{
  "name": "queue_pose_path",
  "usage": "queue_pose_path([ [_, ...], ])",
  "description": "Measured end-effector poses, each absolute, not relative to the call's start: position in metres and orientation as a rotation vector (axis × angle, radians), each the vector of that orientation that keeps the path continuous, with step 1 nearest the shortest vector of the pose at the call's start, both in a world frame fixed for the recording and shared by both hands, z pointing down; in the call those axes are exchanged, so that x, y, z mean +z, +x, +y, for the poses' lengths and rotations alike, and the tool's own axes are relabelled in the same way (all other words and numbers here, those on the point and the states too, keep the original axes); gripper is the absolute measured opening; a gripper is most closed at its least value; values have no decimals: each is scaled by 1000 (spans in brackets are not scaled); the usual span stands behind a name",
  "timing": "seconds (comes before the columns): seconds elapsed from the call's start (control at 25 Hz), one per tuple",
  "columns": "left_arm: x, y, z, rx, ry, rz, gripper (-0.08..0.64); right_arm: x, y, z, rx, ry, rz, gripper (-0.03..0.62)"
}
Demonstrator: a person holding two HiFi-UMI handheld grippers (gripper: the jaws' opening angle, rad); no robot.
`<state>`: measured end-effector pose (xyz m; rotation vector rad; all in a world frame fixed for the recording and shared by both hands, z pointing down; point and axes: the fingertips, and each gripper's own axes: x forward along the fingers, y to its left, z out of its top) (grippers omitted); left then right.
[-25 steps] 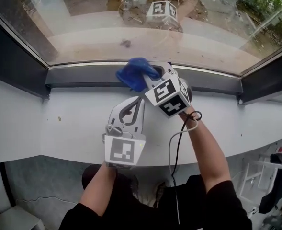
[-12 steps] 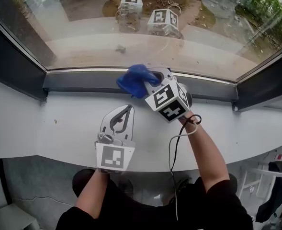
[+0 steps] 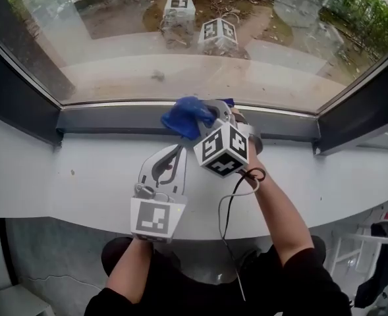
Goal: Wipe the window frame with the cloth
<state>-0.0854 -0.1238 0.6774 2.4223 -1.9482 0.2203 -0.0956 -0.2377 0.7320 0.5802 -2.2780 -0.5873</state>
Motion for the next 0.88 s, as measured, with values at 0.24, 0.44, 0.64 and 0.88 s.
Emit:
queue_pose_path([
  [0.24,668,-53,-138,290,2512,-1918,5,733,-66,-249,-588,597,-2266,37],
  [0.44,661,-45,-147,261,2516,-1917,5,735,-56,-251,-619,600,-2235,35],
  [0.64,673,-46,-145,249,2464,-1872,5,735,-43,-254,-645,617,-2210,35],
  [0.88,675,-53,-143,202,2417,-1860,5,731,-24,-259,-645,662,-2184,35],
])
